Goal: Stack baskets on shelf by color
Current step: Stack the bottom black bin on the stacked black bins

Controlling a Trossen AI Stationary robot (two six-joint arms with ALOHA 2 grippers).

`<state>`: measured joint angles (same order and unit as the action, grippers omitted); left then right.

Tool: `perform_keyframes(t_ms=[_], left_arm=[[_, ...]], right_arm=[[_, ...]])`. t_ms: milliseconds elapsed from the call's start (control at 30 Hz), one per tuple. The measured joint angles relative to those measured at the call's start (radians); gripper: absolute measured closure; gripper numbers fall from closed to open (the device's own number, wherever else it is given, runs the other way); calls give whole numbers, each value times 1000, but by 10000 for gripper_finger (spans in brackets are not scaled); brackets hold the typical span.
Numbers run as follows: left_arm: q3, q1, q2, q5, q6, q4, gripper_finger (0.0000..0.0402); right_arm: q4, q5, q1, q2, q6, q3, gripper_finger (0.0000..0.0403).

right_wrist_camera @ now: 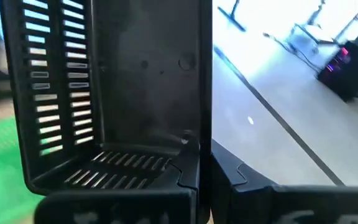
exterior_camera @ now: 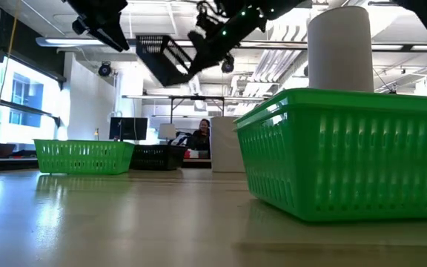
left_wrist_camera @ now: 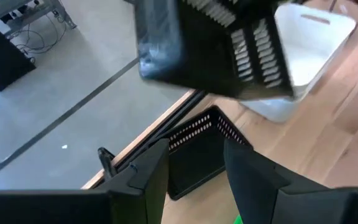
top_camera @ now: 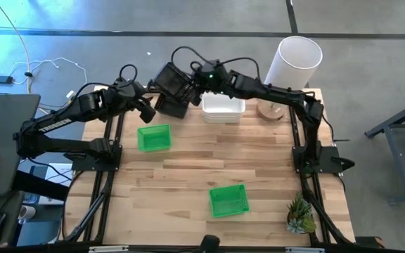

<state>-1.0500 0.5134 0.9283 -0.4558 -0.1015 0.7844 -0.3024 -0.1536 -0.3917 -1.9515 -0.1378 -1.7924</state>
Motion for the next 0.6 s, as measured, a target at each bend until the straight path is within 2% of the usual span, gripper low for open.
perform_keyframes(t_ms=[233,600], left_arm=[[0,0,0,-4,-80,-1,261],[-2,1,35,-3,-183,-11,261]], right_arm=[[-77,-109,6,-53,4,0,403],[-99,-128,46,-73,2,0,403]])
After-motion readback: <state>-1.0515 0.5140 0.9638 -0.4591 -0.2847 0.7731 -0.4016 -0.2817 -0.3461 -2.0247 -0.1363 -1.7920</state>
